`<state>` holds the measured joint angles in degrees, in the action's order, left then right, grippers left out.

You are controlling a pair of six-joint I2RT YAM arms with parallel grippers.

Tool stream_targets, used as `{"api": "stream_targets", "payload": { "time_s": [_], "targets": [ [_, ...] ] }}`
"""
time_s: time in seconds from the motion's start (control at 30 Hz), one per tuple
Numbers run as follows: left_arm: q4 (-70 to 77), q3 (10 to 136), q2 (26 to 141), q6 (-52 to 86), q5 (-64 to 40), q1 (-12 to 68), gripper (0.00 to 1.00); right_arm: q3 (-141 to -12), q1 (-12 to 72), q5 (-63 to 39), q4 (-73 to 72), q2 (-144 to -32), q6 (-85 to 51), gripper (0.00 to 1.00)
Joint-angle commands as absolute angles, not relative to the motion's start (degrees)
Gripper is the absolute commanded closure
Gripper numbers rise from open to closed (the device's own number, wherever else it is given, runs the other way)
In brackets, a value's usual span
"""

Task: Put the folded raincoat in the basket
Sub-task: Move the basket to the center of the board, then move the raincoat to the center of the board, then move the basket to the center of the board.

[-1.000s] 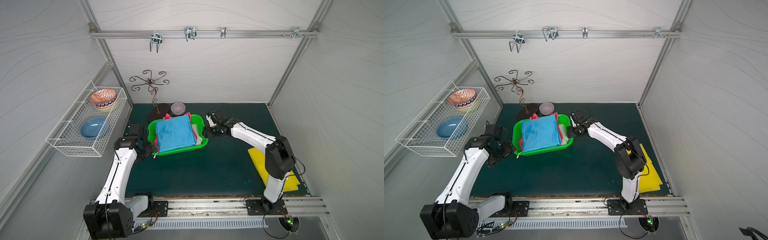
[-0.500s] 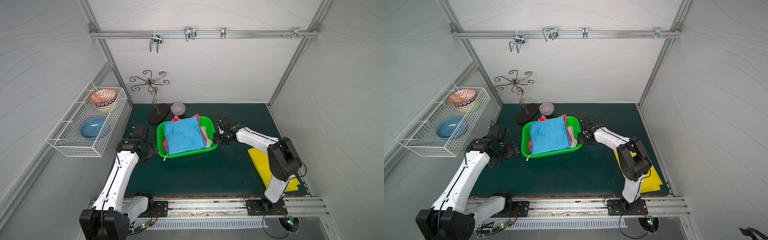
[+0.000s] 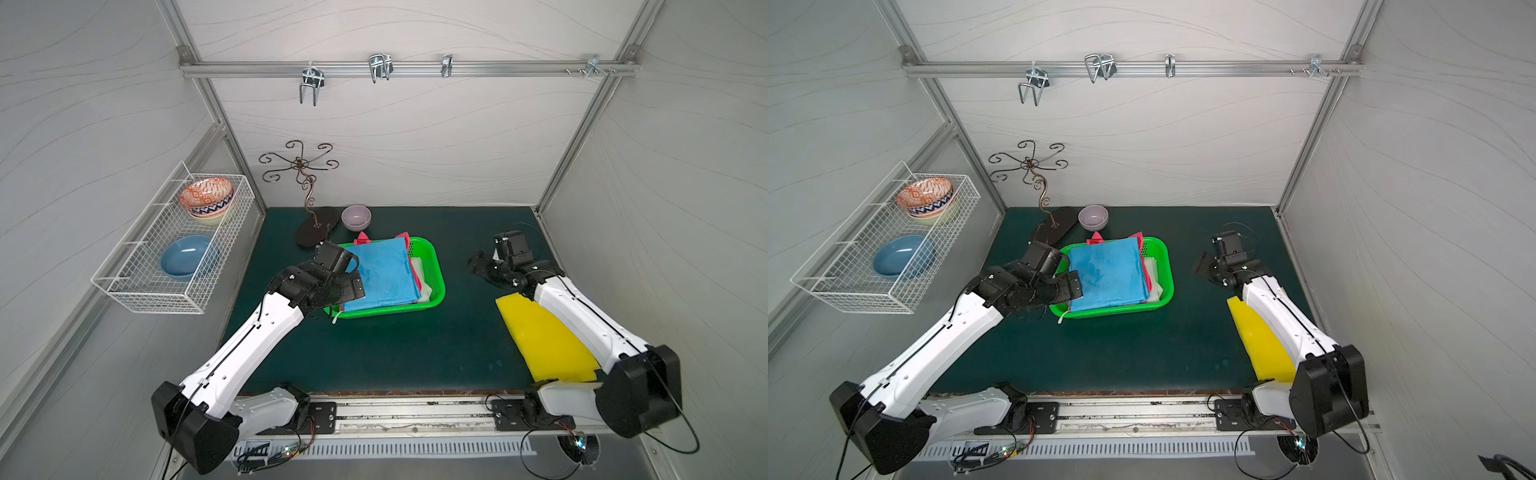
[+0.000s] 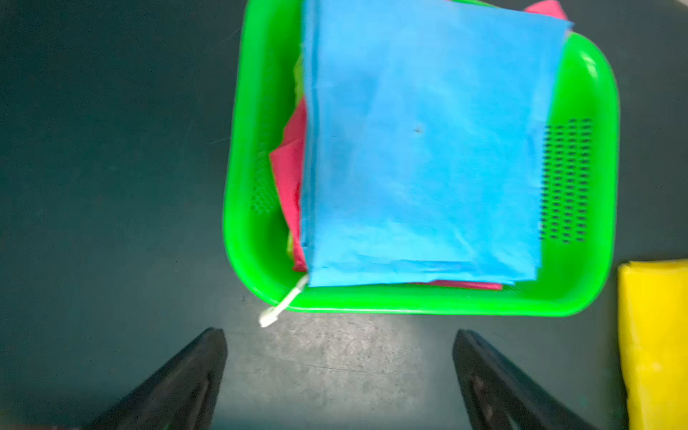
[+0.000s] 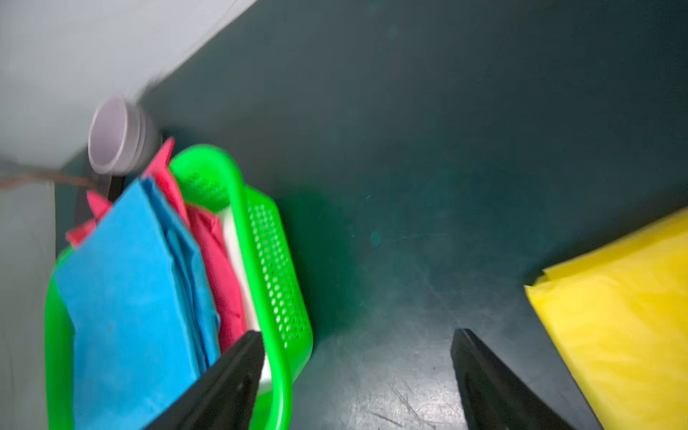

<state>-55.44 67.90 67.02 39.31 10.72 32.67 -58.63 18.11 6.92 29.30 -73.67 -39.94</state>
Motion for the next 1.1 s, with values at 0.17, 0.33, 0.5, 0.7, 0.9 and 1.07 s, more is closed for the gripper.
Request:
{"api": "stream_targets", "payload": {
  "time_s": [0.17,0.33,0.5,0.7,0.9,1.07],
  "targets": [
    [-42.6,74.0,74.0,32.5,9.1,47.0,0.0,-48.8,2.8,17.9,38.5,-72.9,-54.1,0.09],
    [-41.6,81.6,83.0,28.7,5.3,50.0,0.0,-45.5,-7.1,18.4,37.7,-73.4,-57.3,0.08],
    [-29.1,86.9,93.1,33.3,-10.1,52.0,0.0,-41.2,-11.5,13.6,30.9,-75.6,-60.0,0.07],
    [-37.1,106.9,109.5,27.7,-8.8,54.0,0.0,-40.8,-11.6,0.2,20.4,-82.2,-54.6,0.07],
    [-35.8,116.6,121.1,26.9,-7.8,54.0,0.0,-40.3,-10.3,-4.2,15.8,-87.7,-52.7,0.06],
    [-35.2,118.1,128.2,28.1,-1.7,52.8,0.01,-38.6,-8.9,-9.1,12.3,-88.6,-51.1,0.07]
  ]
}}
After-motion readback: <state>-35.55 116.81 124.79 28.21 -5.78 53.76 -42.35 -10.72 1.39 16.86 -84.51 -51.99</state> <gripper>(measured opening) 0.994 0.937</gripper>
